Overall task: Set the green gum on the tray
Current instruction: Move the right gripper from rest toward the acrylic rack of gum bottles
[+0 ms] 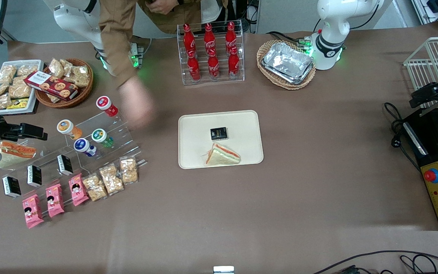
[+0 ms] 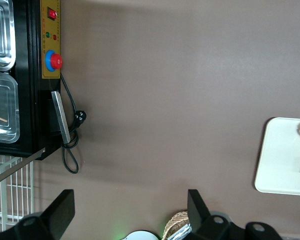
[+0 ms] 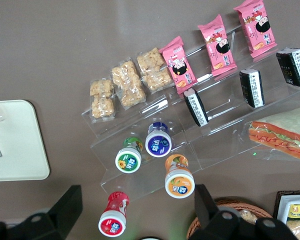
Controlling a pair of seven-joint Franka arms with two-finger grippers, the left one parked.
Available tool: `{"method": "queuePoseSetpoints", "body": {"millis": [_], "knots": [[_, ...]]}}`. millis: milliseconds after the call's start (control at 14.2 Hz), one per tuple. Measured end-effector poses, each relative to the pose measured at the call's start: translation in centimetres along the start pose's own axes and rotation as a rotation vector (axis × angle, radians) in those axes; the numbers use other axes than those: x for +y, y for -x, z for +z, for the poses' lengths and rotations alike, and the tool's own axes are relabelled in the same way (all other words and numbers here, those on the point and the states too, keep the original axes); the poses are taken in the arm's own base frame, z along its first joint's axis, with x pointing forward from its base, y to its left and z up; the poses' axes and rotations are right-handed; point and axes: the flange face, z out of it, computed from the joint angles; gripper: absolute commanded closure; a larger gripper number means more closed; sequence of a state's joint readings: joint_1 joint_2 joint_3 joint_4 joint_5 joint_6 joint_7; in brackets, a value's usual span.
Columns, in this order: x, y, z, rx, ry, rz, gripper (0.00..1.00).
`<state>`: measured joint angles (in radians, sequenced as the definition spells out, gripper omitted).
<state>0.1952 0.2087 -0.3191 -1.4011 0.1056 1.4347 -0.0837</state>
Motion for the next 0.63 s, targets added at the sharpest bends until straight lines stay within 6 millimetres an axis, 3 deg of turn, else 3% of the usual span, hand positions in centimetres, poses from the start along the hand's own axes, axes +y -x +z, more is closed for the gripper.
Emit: {"method": "queuePoseSetpoints", "body": {"millis": [492,633], "knots": [[0.14,0.02,-0.07,0.001,0.000,-0.003,0.00],[0.17,0.39,-0.89,0.017,-0.002,-0.008,0.00]]}}
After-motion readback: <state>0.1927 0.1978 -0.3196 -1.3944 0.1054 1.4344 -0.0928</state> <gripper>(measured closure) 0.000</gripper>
